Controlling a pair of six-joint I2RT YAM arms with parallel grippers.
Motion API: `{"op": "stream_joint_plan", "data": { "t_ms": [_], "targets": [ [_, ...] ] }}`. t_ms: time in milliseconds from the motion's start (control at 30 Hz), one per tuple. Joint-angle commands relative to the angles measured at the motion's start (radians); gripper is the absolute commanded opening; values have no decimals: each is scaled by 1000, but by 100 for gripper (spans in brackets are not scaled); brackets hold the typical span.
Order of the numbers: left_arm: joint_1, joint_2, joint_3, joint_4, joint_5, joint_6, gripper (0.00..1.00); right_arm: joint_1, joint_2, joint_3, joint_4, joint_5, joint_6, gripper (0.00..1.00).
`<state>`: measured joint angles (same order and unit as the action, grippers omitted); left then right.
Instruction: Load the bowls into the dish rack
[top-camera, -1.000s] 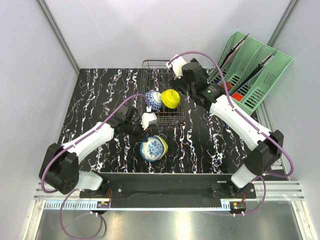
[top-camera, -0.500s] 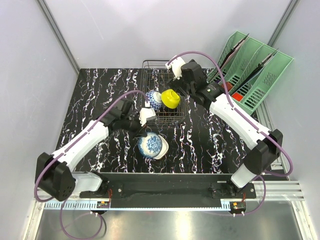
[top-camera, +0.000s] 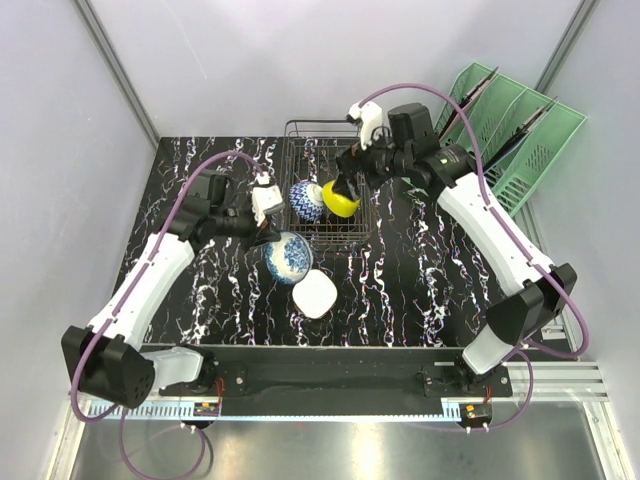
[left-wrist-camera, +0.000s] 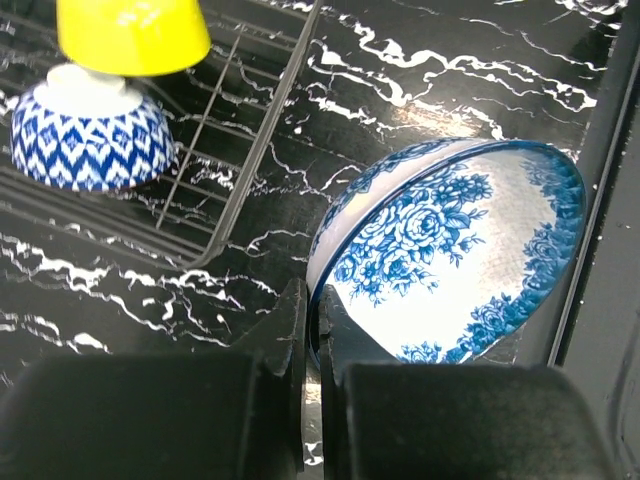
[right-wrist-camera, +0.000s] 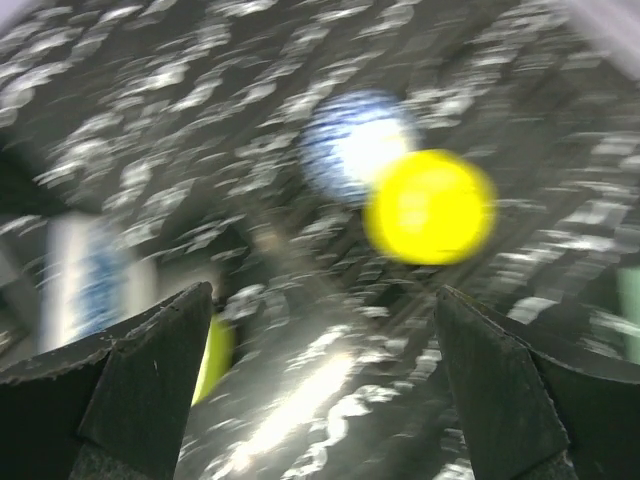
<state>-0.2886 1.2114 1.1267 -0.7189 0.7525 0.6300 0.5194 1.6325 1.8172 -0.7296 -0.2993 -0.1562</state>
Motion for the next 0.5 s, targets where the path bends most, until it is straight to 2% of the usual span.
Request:
{"op": "stream_joint_plan", "data": {
  "t_ms": [0, 100, 333, 467],
  "targets": [
    [5, 48, 96, 7, 143, 68, 0, 7, -7, -50, -44, -344, 84, 100],
    [5, 74, 114, -5, 186, 88, 0, 5, 9, -82, -37, -437, 109, 100],
    [3, 132, 153, -7, 182, 142, 0, 7, 55, -88, -51, -661, 148, 100],
    [3, 172, 185, -7, 160, 154, 0, 7, 171, -17, -173, -741, 149, 100]
  ]
}}
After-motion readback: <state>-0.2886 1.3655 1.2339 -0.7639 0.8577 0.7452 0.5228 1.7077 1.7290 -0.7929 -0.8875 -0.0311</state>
